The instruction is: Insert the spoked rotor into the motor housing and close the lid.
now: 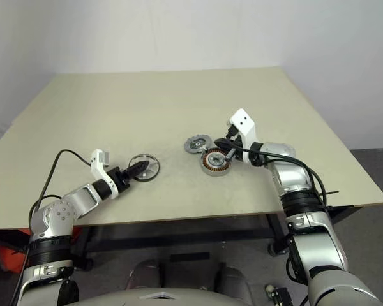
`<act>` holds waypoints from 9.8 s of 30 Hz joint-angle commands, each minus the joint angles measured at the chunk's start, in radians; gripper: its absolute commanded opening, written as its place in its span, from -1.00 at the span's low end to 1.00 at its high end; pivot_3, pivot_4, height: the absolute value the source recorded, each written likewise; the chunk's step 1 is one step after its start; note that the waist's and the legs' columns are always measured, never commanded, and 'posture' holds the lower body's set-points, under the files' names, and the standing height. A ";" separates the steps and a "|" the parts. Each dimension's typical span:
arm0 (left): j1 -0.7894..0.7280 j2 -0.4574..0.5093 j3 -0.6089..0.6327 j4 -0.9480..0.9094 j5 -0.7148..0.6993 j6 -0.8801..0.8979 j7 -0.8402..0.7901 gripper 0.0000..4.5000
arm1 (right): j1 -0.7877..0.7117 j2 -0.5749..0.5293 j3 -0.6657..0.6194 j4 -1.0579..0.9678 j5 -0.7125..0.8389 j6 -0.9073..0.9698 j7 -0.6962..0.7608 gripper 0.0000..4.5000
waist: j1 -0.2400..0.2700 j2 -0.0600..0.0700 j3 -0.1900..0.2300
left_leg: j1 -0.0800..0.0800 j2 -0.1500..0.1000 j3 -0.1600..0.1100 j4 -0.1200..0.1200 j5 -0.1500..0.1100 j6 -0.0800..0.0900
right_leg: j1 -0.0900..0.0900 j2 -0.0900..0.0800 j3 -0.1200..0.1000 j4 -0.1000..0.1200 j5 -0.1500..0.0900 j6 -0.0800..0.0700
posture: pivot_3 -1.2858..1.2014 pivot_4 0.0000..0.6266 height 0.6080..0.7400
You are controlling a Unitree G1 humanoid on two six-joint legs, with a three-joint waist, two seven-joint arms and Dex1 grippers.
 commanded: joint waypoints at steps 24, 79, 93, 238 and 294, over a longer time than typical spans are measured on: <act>-0.036 -0.092 0.081 -0.032 -0.227 0.038 0.000 -0.36 | -0.096 -0.026 -0.032 0.129 -0.068 -0.042 -0.177 -1.00 | -0.001 0.000 0.000 | 0.000 0.000 0.000 0.000 0.000 0.000 | 0.000 0.000 0.000 -0.001 0.000 0.000 | 0.03 -1.00 1.00; -0.623 -0.291 -0.132 0.772 0.147 -0.134 -0.231 0.46 | -0.046 -0.069 -0.096 0.111 -0.149 -0.005 -0.395 -1.00 | 0.007 -0.002 0.001 | -0.001 -0.017 0.000 -0.001 -0.006 0.014 | 0.008 -0.017 -0.002 -0.015 0.005 0.008 | 0.03 -1.00 1.00; -0.528 -0.268 -0.131 0.509 0.099 -0.067 -0.255 0.46 | -0.045 -0.052 -0.115 0.084 -0.111 -0.026 -0.367 -1.00 | 0.007 -0.002 0.001 | -0.004 -0.017 0.000 -0.001 -0.007 0.017 | 0.007 -0.017 -0.003 -0.017 0.005 0.008 | 0.03 -1.00 1.00; -0.425 -0.263 -0.016 0.530 -0.272 0.232 -0.021 -0.82 | 0.087 -0.109 -0.201 -0.148 0.032 0.123 -0.272 -1.00 | 0.005 -0.003 0.002 | -0.004 -0.017 0.000 -0.001 -0.005 0.013 | 0.007 -0.017 -0.002 -0.017 0.005 0.008 | 0.03 -1.00 1.00; -0.684 -0.302 -0.007 0.986 0.077 0.005 -0.287 -0.82 | 0.215 -0.119 -0.208 -0.390 0.145 0.210 -0.230 -1.00 | 0.034 -0.003 0.002 | -0.003 -0.017 0.000 -0.002 -0.005 0.013 | 0.009 -0.019 -0.003 -0.019 0.005 0.009 | 0.03 -1.00 1.00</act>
